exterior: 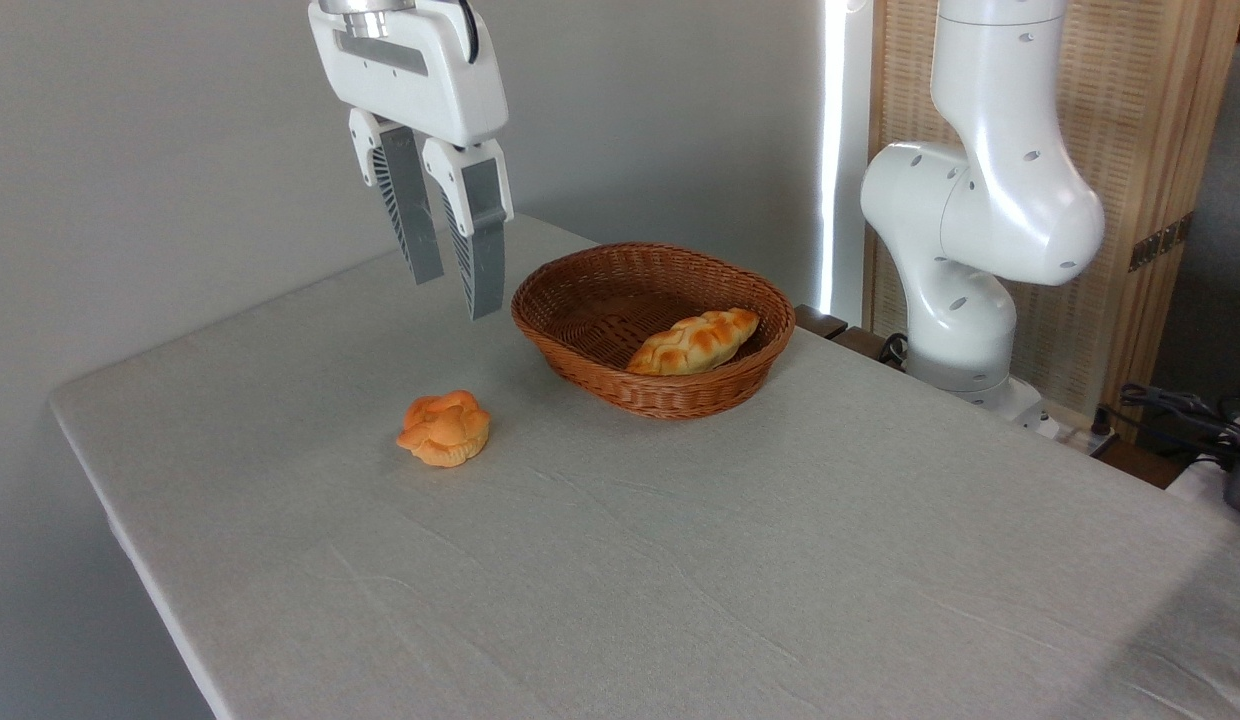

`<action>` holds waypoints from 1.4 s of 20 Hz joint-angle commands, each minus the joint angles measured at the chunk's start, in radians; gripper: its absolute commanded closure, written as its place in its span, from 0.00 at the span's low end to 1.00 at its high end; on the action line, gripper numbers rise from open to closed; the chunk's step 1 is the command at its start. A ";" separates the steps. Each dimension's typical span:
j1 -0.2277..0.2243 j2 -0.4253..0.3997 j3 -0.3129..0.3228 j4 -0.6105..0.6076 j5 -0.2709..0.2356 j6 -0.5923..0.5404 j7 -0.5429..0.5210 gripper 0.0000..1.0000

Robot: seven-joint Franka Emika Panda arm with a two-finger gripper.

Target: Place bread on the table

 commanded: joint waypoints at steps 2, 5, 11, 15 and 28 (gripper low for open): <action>-0.005 0.042 0.046 0.044 0.002 -0.033 0.013 0.00; -0.032 0.051 0.077 0.046 0.002 -0.033 0.010 0.00; -0.071 0.055 0.104 0.041 -0.015 -0.030 0.008 0.00; -0.088 0.045 0.107 0.041 -0.029 -0.029 0.005 0.00; -0.079 0.048 0.103 0.026 -0.029 -0.027 0.014 0.00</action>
